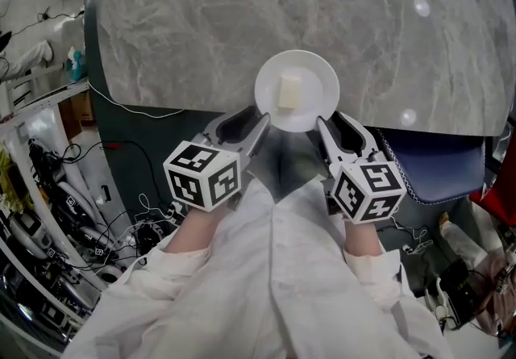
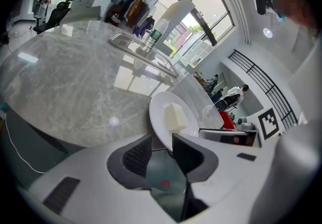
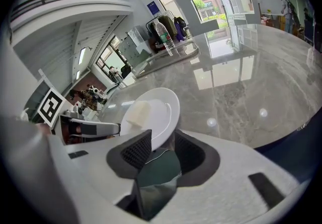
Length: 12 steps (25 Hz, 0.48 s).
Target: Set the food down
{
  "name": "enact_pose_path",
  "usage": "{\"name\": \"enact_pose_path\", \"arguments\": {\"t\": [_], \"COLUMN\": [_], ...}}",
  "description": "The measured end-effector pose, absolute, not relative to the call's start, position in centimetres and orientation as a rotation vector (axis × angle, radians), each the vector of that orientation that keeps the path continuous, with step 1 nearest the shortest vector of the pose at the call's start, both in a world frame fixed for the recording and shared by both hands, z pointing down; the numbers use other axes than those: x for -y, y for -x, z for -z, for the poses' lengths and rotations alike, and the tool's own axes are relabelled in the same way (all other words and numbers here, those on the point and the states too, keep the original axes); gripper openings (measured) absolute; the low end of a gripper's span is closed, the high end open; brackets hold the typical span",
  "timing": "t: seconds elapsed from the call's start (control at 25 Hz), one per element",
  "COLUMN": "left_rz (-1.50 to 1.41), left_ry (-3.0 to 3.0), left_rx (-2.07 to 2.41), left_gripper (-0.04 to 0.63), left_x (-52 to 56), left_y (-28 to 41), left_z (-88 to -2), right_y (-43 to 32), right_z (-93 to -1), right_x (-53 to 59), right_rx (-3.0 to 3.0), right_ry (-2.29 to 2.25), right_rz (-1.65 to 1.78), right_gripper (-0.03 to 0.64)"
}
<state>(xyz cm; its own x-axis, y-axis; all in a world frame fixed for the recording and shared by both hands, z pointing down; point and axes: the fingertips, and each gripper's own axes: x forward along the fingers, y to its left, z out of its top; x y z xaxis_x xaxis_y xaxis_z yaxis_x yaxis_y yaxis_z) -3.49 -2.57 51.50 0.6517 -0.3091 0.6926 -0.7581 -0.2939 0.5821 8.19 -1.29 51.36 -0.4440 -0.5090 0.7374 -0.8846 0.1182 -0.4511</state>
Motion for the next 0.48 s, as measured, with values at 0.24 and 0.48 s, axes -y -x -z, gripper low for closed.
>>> {"name": "enact_pose_path", "arguments": {"t": [0.24,0.48], "left_rz": [-0.554,-0.564], "left_ry": [-1.877,-1.900], "left_rx": [0.862,0.874], "left_gripper": [0.118,0.118], "left_x": [2.68,2.99], "left_y": [3.53,3.13], "left_z": [-51.60,-51.64], "right_y": [-8.30,-8.30], "right_z": [-51.41,-51.50], "right_x": [1.19,1.31], "right_rx": [1.991,1.987], "right_ry": [-1.357,-1.364], "right_rz": [-1.254,-1.211], "right_gripper": [0.109,0.109]}}
